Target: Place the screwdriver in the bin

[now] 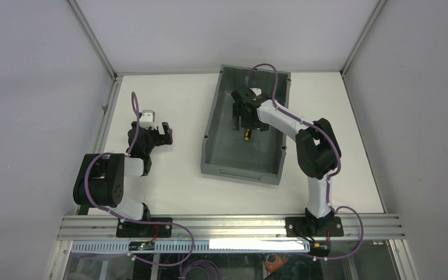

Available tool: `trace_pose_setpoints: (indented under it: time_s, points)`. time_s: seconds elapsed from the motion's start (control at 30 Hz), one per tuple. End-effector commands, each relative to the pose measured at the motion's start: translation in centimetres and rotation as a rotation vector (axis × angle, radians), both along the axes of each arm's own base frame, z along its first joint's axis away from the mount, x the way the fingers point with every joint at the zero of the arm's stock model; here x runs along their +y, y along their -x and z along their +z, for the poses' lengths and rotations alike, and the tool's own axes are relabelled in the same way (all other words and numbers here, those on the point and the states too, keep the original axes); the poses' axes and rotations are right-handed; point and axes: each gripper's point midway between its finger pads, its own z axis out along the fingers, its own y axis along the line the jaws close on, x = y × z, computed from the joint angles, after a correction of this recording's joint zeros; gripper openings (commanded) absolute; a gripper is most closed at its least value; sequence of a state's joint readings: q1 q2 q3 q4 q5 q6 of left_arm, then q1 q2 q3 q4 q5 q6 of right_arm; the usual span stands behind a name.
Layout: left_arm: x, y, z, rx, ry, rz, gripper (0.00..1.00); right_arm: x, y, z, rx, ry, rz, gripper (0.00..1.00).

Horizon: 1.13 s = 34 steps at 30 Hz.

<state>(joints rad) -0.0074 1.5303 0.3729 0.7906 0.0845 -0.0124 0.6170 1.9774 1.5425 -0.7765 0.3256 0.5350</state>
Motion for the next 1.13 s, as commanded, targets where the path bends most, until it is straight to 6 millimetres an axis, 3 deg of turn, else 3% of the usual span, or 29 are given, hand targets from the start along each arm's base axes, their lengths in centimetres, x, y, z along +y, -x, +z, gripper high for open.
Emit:
trace_pose_setpoints:
  time_s: [0.0,0.2,0.3,0.43,0.57,0.77,0.87,1.1]
  points:
    - [-0.5,-0.5,1.6,-0.055,0.009,-0.019,1.00,0.9,-2.8,10.3,-0.224,-0.067,0.029,0.99]
    - [-0.5,-0.5,1.6,-0.056,0.009,-0.019,1.00,-2.6,-3.4,16.8,-0.324,-0.060,0.008,0.99]
    - [-0.5,-0.5,1.6,-0.056,0.009,-0.019,1.00,-6.5,-3.6,18.8,-0.339,-0.086,-0.053,0.99]
    - [-0.5,-0.5,1.6,-0.055,0.009,-0.020,1.00,-13.2,-3.1,21.2,-0.380,-0.102,-0.155,0.99]
    - [-0.5,-0.5,1.6,-0.055,0.009,-0.019,1.00,-20.5,-1.9,21.8,-0.389,-0.102,-0.274,0.99]
    - [-0.5,-0.5,1.6,-0.056,0.009,-0.019,1.00,-28.4,1.4,21.2,-0.379,-0.042,-0.425,0.99]
    - [-0.5,-0.5,1.6,-0.055,0.009,-0.020,1.00,-29.8,2.4,20.6,-0.369,-0.013,-0.426,0.99]
    - [-0.5,-0.5,1.6,-0.055,0.009,-0.019,1.00,-29.9,3.2,19.5,-0.375,-0.007,-0.414,0.99]
